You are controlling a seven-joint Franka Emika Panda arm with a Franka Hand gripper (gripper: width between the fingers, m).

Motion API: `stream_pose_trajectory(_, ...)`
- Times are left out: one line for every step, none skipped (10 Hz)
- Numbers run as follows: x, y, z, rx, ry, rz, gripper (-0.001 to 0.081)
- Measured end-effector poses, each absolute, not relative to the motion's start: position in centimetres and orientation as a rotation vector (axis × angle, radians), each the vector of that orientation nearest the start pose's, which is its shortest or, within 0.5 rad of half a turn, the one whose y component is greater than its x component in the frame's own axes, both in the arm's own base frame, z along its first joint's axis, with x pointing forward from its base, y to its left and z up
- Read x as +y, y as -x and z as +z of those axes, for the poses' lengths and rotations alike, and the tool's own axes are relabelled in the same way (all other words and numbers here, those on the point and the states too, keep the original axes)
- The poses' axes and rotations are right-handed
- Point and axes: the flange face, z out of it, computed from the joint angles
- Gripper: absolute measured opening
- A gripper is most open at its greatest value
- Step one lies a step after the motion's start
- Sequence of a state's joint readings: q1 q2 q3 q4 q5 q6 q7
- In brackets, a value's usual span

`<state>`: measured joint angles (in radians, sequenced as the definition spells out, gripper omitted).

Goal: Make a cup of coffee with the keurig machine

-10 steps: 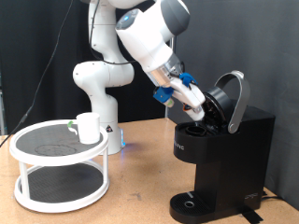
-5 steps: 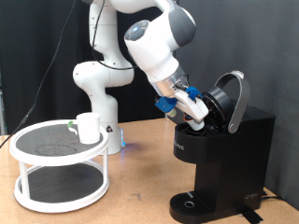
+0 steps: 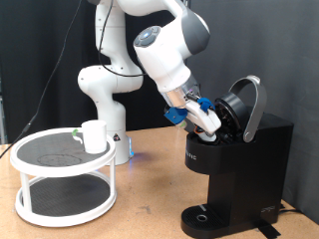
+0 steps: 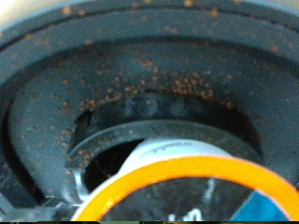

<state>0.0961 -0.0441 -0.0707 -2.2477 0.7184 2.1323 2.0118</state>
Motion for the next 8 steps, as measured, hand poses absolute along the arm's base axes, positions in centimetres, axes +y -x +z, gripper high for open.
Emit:
stream_pose_trajectory(4.17, -51.26, 38.74, 2.599, 1.008, 0.774, 0.0395)
stream_pose_trajectory(4.18, -51.26, 38.74, 2.601, 1.009, 0.770, 0.0395)
stream_pose_trajectory(4.20, -51.26, 38.69, 2.604, 1.010, 0.768, 0.0399)
stream_pose_trajectory(4.19, -51.18, 38.41, 2.611, 1.013, 0.768, 0.0399)
stream_pose_trajectory(4.19, -51.19, 38.13, 2.616, 1.013, 0.769, 0.0614)
stream_pose_trajectory(4.17, -51.25, 37.89, 2.620, 1.010, 0.768, 0.0614)
stream_pose_trajectory(4.15, -51.30, 37.81, 2.616, 1.006, 0.765, 0.0710)
stream_pose_trajectory(4.12, -51.39, 37.87, 2.598, 1.002, 0.765, 0.0710)
